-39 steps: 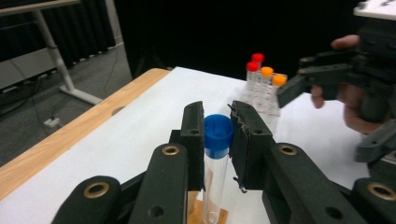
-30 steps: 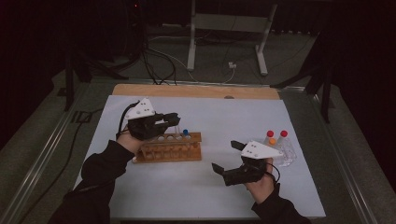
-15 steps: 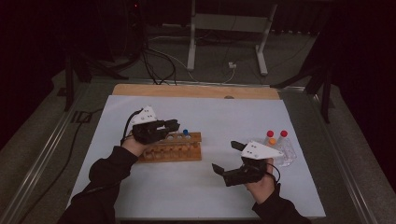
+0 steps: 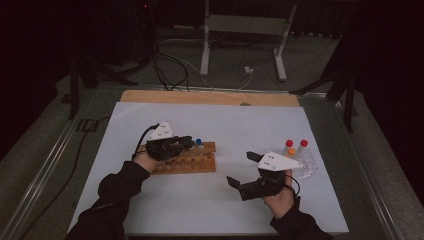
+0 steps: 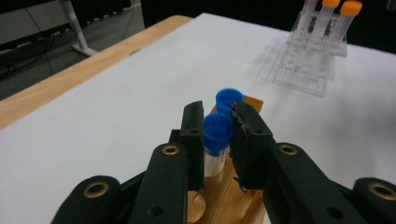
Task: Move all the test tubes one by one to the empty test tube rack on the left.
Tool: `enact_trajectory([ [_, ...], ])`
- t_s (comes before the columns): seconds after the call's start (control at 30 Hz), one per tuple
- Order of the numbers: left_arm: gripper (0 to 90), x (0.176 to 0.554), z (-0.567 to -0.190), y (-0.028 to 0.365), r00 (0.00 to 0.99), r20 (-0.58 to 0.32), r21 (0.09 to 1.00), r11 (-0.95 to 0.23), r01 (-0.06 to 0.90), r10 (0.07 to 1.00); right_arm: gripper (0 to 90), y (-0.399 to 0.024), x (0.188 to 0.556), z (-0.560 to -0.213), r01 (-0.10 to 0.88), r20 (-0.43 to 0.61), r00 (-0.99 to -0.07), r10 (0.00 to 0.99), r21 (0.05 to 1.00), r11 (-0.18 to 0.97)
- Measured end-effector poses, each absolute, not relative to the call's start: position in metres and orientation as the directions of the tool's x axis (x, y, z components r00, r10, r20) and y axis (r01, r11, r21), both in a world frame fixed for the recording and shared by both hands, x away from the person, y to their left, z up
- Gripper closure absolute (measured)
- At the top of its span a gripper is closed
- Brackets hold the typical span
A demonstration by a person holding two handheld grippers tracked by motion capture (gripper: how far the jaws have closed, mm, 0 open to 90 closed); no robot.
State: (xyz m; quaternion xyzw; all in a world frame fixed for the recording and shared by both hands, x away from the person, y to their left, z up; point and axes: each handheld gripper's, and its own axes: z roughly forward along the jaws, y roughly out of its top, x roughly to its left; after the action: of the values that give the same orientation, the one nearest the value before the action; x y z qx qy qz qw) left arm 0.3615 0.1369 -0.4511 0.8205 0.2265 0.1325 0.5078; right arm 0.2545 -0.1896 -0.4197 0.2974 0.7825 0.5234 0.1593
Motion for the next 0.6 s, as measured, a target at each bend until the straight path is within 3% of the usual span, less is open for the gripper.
enact_trajectory([
  [0.2,73.6,0.362,-0.450,0.136,0.866,-0.018,0.886,-0.393,0.245,0.499,0.0,-0.191,0.254,-0.417,0.291,0.064,-0.775,0.629,0.919,0.265],
  [0.23,64.0,0.362,-0.449,0.137,0.866,-0.032,0.885,-0.388,0.256,0.499,0.0,-0.192,0.254,-0.416,0.283,0.060,-0.777,0.627,0.923,0.262],
  [0.33,47.3,0.357,-0.442,0.138,0.866,-0.041,0.887,-0.381,0.262,0.499,0.0,-0.196,0.253,-0.410,0.237,0.020,-0.775,0.632,0.936,0.261],
  [0.5,24.6,0.345,-0.429,0.143,0.876,-0.061,0.904,-0.346,0.252,0.478,0.0,-0.210,0.252,-0.395,0.103,-0.094,-0.762,0.640,0.959,0.264],
  [0.6,15.0,0.336,-0.423,0.146,0.884,-0.089,0.915,-0.313,0.255,0.459,0.0,-0.223,0.254,-0.387,0.120,-0.099,-0.727,0.679,0.956,0.267],
])
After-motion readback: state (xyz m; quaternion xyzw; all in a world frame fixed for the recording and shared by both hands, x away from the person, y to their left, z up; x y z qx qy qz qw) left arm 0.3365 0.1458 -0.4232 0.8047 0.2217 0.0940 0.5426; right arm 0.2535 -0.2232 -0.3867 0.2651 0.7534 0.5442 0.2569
